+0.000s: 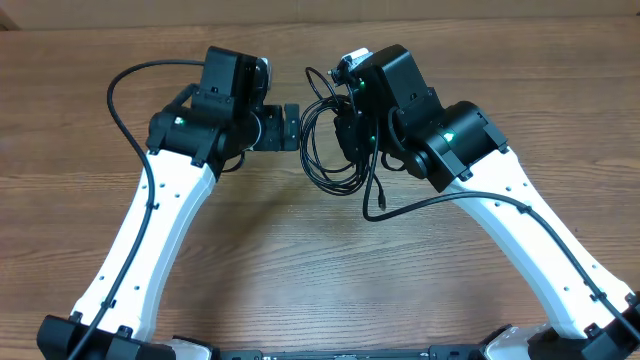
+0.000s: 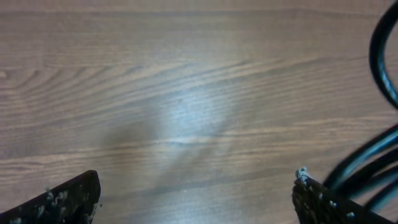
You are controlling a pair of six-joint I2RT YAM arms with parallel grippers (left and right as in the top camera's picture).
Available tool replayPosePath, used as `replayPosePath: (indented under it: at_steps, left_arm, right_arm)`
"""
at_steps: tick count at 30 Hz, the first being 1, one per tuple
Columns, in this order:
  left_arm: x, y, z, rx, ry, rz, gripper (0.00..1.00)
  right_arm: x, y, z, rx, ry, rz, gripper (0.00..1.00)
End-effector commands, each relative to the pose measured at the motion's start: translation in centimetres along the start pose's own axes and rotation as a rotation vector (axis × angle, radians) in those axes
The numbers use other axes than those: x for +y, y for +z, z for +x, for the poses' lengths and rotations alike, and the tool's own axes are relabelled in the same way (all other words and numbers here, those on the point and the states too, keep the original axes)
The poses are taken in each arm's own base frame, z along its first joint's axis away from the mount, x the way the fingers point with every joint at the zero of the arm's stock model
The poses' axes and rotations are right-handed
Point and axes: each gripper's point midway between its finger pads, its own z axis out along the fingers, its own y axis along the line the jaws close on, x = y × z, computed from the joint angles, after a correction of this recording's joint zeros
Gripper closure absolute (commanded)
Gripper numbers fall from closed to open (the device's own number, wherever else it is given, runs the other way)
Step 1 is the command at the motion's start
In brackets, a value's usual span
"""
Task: Untangle cables
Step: 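Hold the bundle with the right gripper beside the left gripper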
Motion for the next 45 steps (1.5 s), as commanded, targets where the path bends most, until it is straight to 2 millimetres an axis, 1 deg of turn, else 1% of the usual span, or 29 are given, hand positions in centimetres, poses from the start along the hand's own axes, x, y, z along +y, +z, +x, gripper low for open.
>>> replayPosePath:
  at_steps: [1,4,9,12,22,28,37,41,45]
  left_arm:
    - [-0.1,-0.4,-0.9,-0.034,-0.01,-0.005,0.02]
    - [-0.4,-0.7,-1.4,-0.047,-0.028,0.006,0.01]
    - [-2.4,-1.1,-2.1,-0.061,-0.027,0.116,0.01]
    - [-3.1,-1.1,-2.2,-0.065,-0.036,0.145,0.01]
    - [-3.7,-1.1,-2.2,-0.066,-0.041,0.159,0.01]
    - [-5.0,-1.3,-2.1,-0.064,-0.027,0.199,0.02]
    - [-5.3,-1.3,-2.0,-0.06,-0.028,0.213,0.01]
    - [-5.6,-1.7,-2.0,-0.061,-0.027,0.229,0.02]
    - [-5.7,-2.8,-2.4,-0.079,-0.024,0.233,0.02]
  right_arm:
    - [0.1,-0.4,-0.2,-0.009,0.004,-0.009,0.96]
    - [0.1,-0.4,-0.2,-0.009,0.004,-0.009,0.96]
    - [0.1,-0.4,-0.2,-0.009,0.004,-0.009,0.96]
    - [0.1,-0.4,-0.2,-0.009,0.004,-0.009,0.96]
    - [0.1,-0.4,-0.1,-0.006,0.004,-0.009,0.96]
    - [0.1,-0.4,-0.1,-0.006,0.004,-0.008,0.96]
    - [0.1,-0.4,-0.1,-0.006,0.004,-0.008,0.96]
    - [0.1,-0.4,-0.1,-0.006,0.004,-0.008,0.96]
    - [0.1,-0.4,-0.1,-0.006,0.004,-0.008,0.96]
